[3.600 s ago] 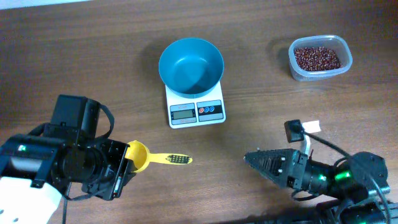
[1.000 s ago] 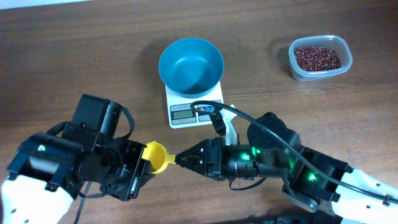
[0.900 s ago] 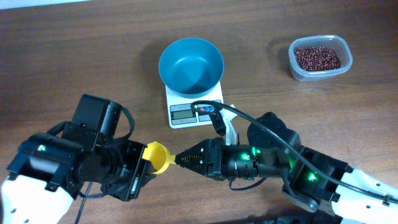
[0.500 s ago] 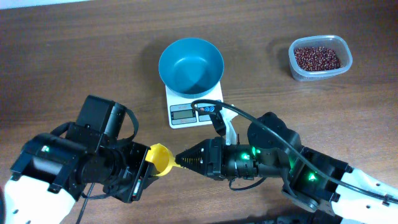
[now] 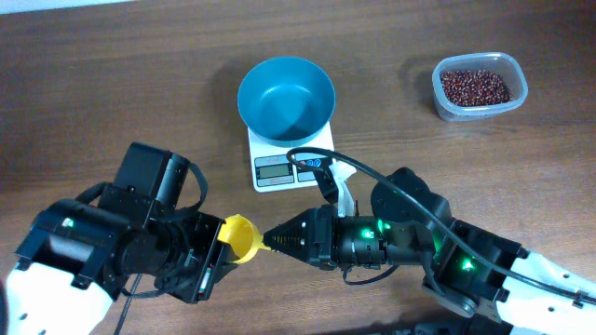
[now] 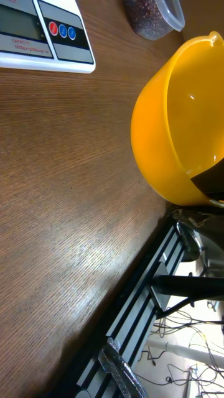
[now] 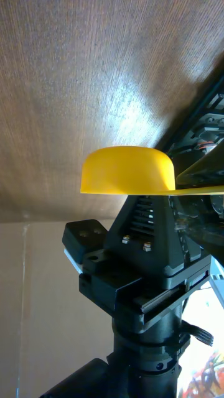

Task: Scoop item into bowl and weigh 50g on scale
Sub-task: 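Close the right gripper on the yellow scoop handle, then release the scoop from the left gripper and pull it right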

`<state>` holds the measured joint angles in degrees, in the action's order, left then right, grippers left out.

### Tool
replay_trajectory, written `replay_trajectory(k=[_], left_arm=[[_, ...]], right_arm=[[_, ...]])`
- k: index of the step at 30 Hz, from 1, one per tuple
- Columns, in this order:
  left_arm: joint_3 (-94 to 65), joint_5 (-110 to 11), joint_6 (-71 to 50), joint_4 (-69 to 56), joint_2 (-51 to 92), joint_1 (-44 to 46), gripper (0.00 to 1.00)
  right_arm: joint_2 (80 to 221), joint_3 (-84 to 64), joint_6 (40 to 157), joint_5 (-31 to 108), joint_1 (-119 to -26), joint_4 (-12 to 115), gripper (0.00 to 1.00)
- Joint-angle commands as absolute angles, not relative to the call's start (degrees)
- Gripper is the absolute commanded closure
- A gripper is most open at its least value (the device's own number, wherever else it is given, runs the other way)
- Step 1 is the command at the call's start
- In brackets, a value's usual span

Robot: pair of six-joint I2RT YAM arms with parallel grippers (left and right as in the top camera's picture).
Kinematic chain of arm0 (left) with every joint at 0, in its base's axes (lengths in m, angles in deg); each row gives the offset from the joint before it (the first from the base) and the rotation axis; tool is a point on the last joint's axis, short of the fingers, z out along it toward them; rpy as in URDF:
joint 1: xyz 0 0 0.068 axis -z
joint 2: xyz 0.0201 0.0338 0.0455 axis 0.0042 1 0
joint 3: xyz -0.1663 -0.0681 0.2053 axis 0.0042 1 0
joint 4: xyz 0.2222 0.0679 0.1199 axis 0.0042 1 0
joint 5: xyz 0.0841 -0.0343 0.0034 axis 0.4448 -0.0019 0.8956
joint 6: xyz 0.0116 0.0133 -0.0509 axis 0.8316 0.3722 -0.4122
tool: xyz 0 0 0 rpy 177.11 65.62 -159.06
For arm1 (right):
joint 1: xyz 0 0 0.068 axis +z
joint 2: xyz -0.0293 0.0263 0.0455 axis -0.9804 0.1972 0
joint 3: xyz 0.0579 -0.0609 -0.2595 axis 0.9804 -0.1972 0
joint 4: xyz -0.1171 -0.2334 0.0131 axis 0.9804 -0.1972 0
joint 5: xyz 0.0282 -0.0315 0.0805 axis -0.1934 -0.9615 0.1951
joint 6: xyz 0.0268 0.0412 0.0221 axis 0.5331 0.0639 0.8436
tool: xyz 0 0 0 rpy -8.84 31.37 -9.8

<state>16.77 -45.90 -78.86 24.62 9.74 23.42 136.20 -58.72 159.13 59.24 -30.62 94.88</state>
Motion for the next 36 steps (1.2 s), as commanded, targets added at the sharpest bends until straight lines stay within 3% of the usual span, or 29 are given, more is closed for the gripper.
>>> replay_trajectory(k=[1,13,27,29,34,36], left_arm=[[16.92,-46.1,-80.1,24.51,9.76,23.66,1.0],[16.92,-46.1,-80.08,24.51,9.76,23.68,1.0],[16.92,-46.3,-80.01,24.82,9.76,23.68,0.98],[16.92,-46.28,-80.01,25.8,9.76,23.68,0.9],[16.92,-46.19,-80.01,26.96,9.76,23.66,0.43],[16.92,-46.06,-77.78,26.96,9.76,23.61,0.33]], right_arm=[[136.18,-57.98,159.88,60.68,-30.16,95.49,0.81],[136.2,-57.98,160.27,63.44,-30.16,95.45,0.82],[136.2,-57.98,160.25,62.98,-30.16,95.23,0.96],[136.2,-57.98,160.23,62.89,-30.16,94.13,0.96],[136.2,-58.0,159.59,60.82,-30.16,85.22,0.96],[136.18,-58.0,159.24,60.88,-30.16,84.1,0.96]])
